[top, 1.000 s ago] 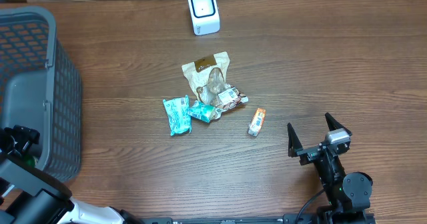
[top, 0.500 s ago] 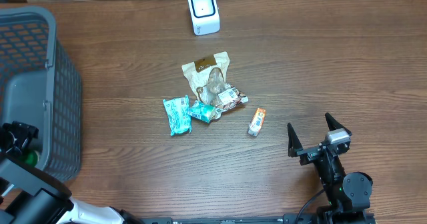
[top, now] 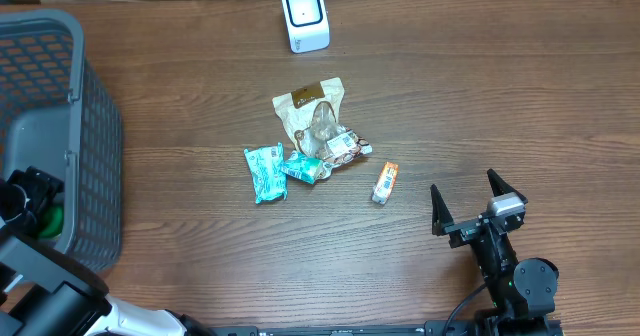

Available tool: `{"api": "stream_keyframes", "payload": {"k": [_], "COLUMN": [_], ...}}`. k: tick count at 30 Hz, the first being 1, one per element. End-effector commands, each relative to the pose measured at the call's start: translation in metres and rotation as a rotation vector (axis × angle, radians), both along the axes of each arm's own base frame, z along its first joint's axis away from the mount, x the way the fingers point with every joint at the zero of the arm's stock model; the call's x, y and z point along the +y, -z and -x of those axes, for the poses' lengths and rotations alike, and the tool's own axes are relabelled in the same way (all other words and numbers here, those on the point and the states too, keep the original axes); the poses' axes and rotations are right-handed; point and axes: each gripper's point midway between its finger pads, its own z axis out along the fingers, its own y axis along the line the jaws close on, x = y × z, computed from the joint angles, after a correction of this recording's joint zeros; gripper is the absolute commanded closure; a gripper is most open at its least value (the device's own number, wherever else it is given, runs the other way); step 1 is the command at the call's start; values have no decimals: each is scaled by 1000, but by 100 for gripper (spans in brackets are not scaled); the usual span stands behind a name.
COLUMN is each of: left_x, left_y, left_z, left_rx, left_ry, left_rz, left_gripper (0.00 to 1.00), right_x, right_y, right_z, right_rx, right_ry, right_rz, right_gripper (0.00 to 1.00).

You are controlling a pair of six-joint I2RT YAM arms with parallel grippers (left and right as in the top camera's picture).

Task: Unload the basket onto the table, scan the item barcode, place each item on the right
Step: 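Grasp the green-capped jar in the basket with the left gripper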

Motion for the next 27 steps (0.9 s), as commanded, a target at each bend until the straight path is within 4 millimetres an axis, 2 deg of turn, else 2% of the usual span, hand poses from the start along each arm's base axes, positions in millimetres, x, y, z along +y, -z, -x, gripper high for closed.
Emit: {"api": "stream_keyframes", "payload": {"k": [1, 10, 14, 22, 24, 27], "left_x": [-10, -16, -14, -13, -12, -10], "left_y": [7, 35, 34, 33, 31, 26], "left_z": [-8, 4, 2, 1, 0, -2], "left_rx": [16, 90, 81, 77, 76, 72], "left_ry": [69, 84, 84, 83, 83, 83], "left_rz": [6, -22, -32, -36, -37, -42], "left_gripper": [19, 21, 29, 36, 40, 41], "right_x": [-3, -3, -3, -3, -3, -3], "right_y": [2, 2, 2, 2, 2, 2], "right_z": [-1, -1, -1, -1, -1, -1], "right_rx": [-1, -1, -1, -1, -1, -1], "right_ry": [16, 16, 16, 16, 16, 16], "right_rz": [-4, -4, -4, -4, -4, -4], "right_gripper": [0, 0, 0, 0, 0, 0]}}
